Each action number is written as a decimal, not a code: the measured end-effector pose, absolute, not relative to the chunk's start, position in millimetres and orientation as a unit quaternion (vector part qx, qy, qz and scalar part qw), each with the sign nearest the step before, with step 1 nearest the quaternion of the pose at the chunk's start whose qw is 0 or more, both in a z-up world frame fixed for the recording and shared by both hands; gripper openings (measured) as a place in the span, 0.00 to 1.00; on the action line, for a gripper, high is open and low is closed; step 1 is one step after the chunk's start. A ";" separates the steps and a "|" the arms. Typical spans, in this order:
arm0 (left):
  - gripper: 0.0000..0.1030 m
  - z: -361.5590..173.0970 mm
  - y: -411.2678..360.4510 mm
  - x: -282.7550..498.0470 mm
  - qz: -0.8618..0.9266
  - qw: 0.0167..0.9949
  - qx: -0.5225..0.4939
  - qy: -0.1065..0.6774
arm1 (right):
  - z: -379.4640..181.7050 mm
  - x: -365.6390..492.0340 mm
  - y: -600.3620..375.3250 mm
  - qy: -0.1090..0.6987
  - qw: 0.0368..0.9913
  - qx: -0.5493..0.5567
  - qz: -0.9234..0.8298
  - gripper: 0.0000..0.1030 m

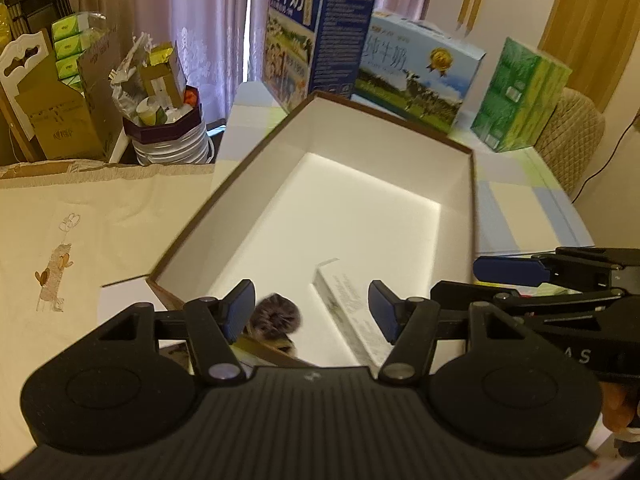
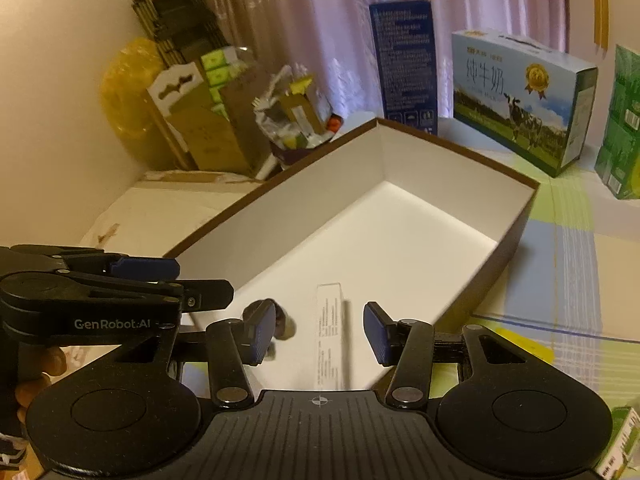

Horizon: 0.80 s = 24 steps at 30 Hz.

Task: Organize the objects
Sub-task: 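Grasp the white plastic hair clip with the left tool while the right tool reaches toward the yellow snack packet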

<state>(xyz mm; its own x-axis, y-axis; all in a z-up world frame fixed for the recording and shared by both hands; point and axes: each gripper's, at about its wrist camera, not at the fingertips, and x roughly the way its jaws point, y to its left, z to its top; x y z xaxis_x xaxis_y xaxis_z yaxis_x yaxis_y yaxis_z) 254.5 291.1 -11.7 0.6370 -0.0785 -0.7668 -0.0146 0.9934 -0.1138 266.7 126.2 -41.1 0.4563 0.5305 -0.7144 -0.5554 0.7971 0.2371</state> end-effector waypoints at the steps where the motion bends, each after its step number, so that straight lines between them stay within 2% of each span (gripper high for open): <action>1: 0.57 -9.3 285.4 249.1 -0.018 0.904 -0.057 0.424 | -39.0 263.8 120.0 0.411 0.853 -0.014 0.321 0.45; 16: 0.57 -7.1 177.7 205.2 -0.023 0.896 -0.081 0.435 | -27.7 242.3 0.2 0.414 0.844 0.000 0.341 0.45; 24: 0.57 -22.0 128.4 198.7 -0.022 0.885 -0.093 0.455 | -44.4 246.5 -57.9 0.443 0.836 -0.006 0.324 0.45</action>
